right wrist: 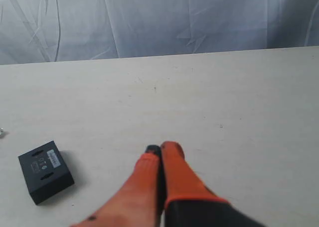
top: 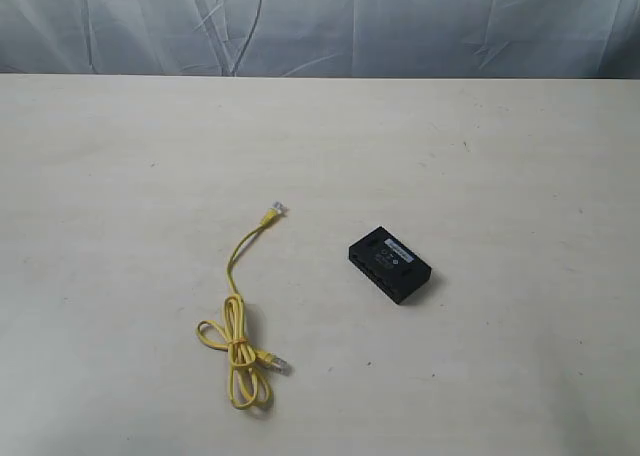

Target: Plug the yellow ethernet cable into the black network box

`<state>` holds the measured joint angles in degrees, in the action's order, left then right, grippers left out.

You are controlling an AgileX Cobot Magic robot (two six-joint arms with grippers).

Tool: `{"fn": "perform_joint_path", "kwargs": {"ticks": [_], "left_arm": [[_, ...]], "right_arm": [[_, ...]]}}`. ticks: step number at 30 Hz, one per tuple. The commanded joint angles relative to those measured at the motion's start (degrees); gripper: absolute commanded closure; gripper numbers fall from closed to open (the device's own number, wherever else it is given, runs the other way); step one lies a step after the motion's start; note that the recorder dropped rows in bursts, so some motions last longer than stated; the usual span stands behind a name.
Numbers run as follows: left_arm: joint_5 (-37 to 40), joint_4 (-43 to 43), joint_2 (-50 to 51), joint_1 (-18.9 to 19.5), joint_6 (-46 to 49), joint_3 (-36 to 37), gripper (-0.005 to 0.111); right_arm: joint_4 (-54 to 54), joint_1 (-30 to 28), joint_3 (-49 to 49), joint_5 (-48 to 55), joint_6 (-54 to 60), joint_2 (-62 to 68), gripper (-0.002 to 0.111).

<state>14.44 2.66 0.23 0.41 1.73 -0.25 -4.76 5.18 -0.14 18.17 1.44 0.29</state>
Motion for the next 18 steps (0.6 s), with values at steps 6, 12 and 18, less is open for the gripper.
{"fn": "perform_joint_path", "kwargs": {"ticks": [6, 12, 18], "left_arm": [[-0.7, -0.4, -0.2, 0.1, -0.2, 0.3, 0.107], [-1.0, -2.0, -0.2, 0.1, 0.2, 0.3, 0.107], [-1.2, -7.2, -0.2, 0.1, 0.2, 0.3, 0.107]], "right_arm": [[0.3, 0.2, 0.1, -0.5, 0.0, -0.3, 0.108], [0.3, 0.2, 0.1, -0.5, 0.0, -0.3, 0.108], [0.3, 0.2, 0.1, -0.5, 0.0, -0.3, 0.108]]}}
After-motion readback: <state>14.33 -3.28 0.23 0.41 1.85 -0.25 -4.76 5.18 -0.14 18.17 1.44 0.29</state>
